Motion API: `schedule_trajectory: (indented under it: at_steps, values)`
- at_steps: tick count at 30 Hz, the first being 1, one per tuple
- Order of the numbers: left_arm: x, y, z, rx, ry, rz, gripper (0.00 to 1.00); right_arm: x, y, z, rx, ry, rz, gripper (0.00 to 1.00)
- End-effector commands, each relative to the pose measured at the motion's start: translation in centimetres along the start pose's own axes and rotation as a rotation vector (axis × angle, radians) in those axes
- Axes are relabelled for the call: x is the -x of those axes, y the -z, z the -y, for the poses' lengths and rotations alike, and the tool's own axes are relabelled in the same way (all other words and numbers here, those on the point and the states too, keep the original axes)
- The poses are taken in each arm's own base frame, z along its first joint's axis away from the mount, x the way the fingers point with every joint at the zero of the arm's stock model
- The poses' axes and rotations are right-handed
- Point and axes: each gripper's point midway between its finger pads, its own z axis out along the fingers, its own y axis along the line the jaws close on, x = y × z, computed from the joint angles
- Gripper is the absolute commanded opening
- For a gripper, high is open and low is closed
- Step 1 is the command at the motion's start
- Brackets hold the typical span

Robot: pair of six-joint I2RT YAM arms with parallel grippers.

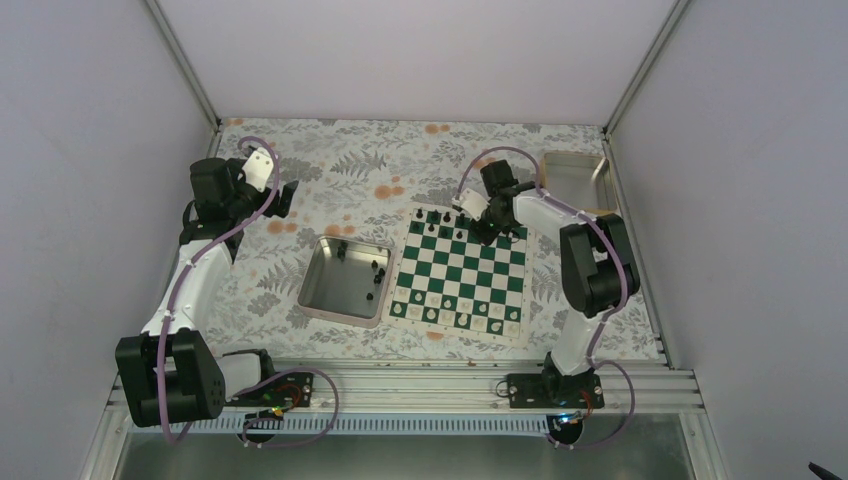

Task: Set up the chess pieces on the board
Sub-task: Place the chess piece on the chessboard.

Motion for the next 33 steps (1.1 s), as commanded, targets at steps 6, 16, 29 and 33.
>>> schedule_trajectory:
  at_steps: [6,16,29,33]
  values:
    - [0.5,0.1,0.0,-0.008,-0.001,0.013,1.0,0.3,-0.6,0.5,0.004,0.007,0.007,0.09]
    - [0.5,0.2,0.0,-0.008,-0.001,0.014,1.0,-0.1,-1.0,0.6,0.012,0.003,-0.005,0.11]
    - [0.4,0.2,0.1,-0.011,-0.006,0.013,1.0,1.6,1.9,1.3,-0.041,-0.003,0.059,0.29]
    - [0.4,0.2,0.1,-0.012,-0.006,0.013,1.0,3.4,5.3,0.9,-0.064,0.015,0.102,0.34]
